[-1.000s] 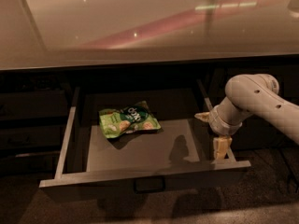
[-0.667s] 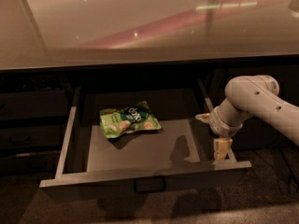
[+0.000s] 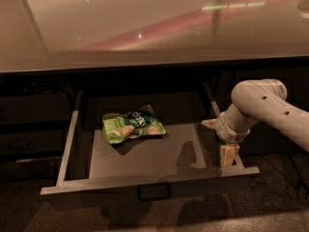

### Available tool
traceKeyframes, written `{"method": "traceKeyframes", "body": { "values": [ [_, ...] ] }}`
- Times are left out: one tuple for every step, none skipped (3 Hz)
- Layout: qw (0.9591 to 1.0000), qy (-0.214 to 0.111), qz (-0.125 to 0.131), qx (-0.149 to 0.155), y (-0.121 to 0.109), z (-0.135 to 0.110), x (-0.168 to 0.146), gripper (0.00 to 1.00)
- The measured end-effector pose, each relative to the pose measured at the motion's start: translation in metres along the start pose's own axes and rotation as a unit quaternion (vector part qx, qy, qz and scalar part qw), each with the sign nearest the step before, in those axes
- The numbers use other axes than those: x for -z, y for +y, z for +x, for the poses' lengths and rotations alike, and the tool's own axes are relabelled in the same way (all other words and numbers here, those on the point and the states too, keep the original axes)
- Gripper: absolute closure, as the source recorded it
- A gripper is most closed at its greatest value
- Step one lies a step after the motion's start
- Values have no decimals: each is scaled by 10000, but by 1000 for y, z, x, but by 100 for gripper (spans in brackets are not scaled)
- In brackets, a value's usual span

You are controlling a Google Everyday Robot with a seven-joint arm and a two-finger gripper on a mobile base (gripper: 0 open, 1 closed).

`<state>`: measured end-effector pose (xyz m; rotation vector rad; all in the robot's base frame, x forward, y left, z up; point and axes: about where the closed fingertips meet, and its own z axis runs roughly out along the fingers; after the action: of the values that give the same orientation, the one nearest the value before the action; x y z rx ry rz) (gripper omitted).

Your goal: Open top drawer

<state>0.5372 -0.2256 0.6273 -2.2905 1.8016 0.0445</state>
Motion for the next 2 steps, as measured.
{"method": "traceKeyframes", "body": {
  "values": [
    [9996, -169, -31, 238, -16, -23, 7, 0],
    [9993, -131, -19, 346, -5, -31, 8, 0]
  ]
}}
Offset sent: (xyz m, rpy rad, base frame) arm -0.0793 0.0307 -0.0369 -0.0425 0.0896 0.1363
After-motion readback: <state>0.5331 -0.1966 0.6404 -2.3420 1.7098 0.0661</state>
